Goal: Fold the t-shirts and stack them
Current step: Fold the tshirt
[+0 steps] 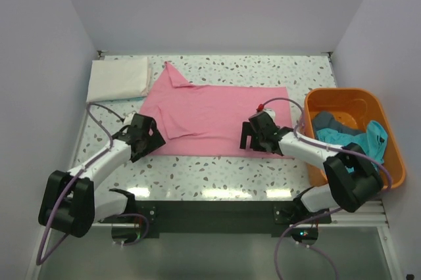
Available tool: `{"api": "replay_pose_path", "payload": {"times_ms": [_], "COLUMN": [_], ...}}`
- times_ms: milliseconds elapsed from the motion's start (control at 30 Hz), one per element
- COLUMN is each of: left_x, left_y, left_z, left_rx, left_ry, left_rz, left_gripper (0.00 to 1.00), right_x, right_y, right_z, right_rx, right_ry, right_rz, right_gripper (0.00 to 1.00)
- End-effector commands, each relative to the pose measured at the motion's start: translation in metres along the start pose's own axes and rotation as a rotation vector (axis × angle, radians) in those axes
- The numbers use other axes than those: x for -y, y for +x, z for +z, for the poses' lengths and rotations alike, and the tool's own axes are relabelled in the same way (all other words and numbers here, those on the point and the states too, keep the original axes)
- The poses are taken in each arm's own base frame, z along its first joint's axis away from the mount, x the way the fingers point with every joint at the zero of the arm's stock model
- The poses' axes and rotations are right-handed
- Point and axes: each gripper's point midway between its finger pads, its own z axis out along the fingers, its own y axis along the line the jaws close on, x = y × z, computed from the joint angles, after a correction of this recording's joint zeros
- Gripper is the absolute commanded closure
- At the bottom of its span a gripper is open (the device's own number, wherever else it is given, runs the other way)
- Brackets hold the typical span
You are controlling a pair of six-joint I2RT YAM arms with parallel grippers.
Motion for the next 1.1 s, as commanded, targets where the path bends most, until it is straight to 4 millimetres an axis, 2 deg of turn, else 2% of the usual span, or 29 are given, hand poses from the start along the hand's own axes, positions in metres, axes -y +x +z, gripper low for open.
{"api": "replay_pose_path", "payload": {"times_ms": [0,100,167,200,233,300,400,467,500,700,767,833,1067], "left_x": [-0.034,-0.044,-0.036,-0.031,-0.020,-0.001,0.035,0.051,0.065,0.097,0.102,0.109,0.112], "left_y": [0.006,0.007,0.000,-0.004,-0.014,-0.021,-0.030,-0.028,-0.026,-0.023,-0.025,-0.030,-0.026], "left_z": [-0.017,-0.027,-0.034,-0.039,-0.046,-0.054,-0.062,-0.061,-0.057,-0.031,-0.022,-0.021,-0.002], "left_rx": [0.012,0.030,0.047,0.052,0.070,0.070,0.076,0.060,0.051,0.015,0.016,0.027,-0.001], "left_ry": [-0.114,-0.134,-0.096,-0.068,-0.028,0.057,0.217,0.280,0.319,0.338,0.326,0.335,0.264], "left_rz": [-0.048,-0.070,-0.063,-0.059,-0.060,-0.037,-0.013,-0.003,0.014,0.046,0.049,0.045,0.088], "left_gripper": [0.00,0.00,0.00,0.00,0.00,0.00,0.00,0.00,0.00,0.00,0.06,0.17,0.37], "right_x": [-0.005,-0.009,-0.005,0.003,0.008,0.015,0.014,0.012,0.010,0.022,0.028,0.030,0.039], "right_y": [0.042,0.041,0.033,0.032,0.018,0.005,-0.012,-0.018,-0.019,-0.013,-0.009,-0.006,-0.007], "right_z": [-0.017,-0.030,-0.034,-0.037,-0.042,-0.050,-0.065,-0.073,-0.075,-0.078,-0.078,-0.077,-0.078], "right_rx": [-0.101,-0.074,-0.038,-0.032,0.022,0.057,0.107,0.133,0.141,0.142,0.135,0.132,0.148], "right_ry": [-0.043,-0.063,-0.040,-0.006,0.031,0.080,0.080,0.056,0.045,0.077,0.099,0.106,0.145], "right_rz": [0.043,0.051,0.056,0.053,0.054,0.050,0.053,0.082,0.088,0.095,0.097,0.097,0.099], "right_gripper": [0.01,0.01,0.01,0.01,0.01,0.02,0.01,0.01,0.01,0.01,0.01,0.01,0.01]}}
